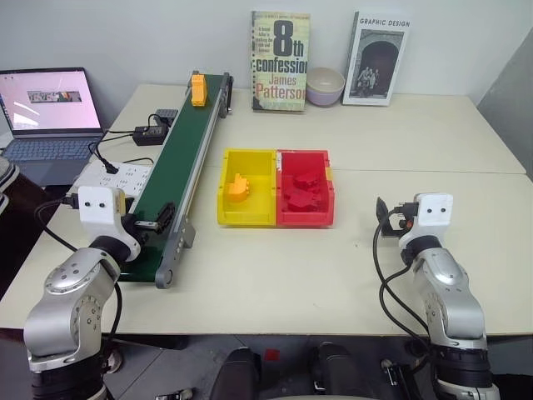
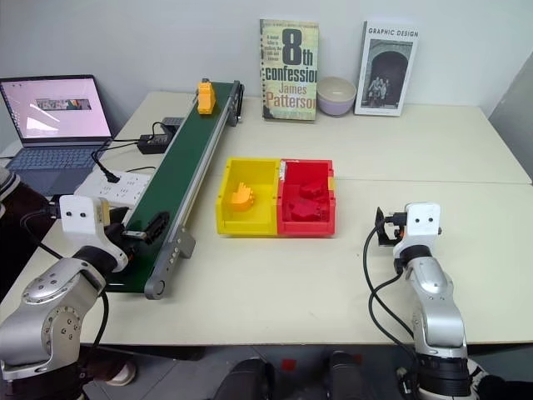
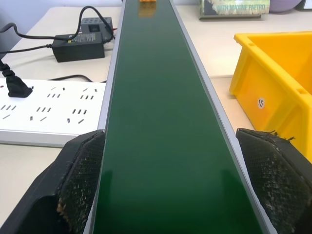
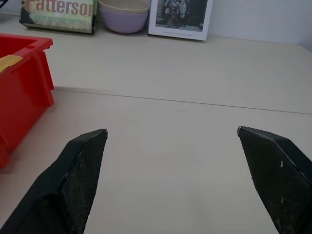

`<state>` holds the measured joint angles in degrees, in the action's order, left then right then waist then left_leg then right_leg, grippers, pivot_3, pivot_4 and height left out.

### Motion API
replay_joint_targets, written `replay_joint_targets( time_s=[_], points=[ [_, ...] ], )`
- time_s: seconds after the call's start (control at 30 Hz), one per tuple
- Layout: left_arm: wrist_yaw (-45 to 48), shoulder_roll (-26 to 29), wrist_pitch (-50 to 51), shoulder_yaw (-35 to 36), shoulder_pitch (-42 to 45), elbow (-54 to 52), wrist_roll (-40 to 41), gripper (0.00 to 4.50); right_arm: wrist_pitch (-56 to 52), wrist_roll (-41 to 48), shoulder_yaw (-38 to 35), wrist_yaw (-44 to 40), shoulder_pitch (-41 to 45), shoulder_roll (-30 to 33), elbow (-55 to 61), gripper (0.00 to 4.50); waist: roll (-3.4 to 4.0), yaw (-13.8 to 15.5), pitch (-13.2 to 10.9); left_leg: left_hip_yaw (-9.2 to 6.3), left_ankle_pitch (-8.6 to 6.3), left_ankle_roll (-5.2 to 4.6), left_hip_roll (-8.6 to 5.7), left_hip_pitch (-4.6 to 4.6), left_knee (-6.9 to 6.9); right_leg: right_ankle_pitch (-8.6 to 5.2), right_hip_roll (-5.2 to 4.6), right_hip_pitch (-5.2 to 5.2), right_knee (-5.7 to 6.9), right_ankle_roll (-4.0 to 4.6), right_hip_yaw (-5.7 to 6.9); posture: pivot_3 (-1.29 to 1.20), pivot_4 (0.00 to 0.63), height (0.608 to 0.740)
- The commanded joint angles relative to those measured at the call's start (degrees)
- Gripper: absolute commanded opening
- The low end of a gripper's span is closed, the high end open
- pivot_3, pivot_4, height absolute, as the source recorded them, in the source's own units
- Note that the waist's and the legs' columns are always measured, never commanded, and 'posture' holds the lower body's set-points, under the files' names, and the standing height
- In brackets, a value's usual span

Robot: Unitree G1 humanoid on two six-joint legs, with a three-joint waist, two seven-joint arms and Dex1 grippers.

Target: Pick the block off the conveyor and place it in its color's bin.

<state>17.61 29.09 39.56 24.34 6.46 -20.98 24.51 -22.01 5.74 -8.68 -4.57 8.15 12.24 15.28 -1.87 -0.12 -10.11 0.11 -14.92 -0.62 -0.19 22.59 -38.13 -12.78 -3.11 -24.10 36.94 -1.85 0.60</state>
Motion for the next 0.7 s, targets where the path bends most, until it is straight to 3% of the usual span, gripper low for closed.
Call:
replay_joint_targets(
  time_s=[0.03, 0.7],
  points=[
    [-0.28, 1.02, -1.57, 0.5, 1.3, -0.52, -0.45, 4.5, 0.5, -0.03, -0.48, 0.46, 1.2, -0.04, 1.35, 4.49, 0.0, 0.0, 0.0, 0.0, 0.0, 0.0, 0.0, 0.0, 0.0, 0.0, 0.0, 0.0, 0.0, 0.0, 0.0, 0.0, 0.15, 0.74],
    [-1.46, 0.06, -1.57, 0.39, 0.72, -1.01, -0.33, 4.5, 0.41, 0.25, -0.77, -0.3, 0.99, 0.57, 1.79, 4.49, 0.0, 0.0, 0.0, 0.01, 0.0, 0.0, 0.0, 0.0, 0.01, 0.0, 0.01, -0.01, -0.01, 0.0, -0.01, 0.0, 0.15, 0.74]
  ],
)
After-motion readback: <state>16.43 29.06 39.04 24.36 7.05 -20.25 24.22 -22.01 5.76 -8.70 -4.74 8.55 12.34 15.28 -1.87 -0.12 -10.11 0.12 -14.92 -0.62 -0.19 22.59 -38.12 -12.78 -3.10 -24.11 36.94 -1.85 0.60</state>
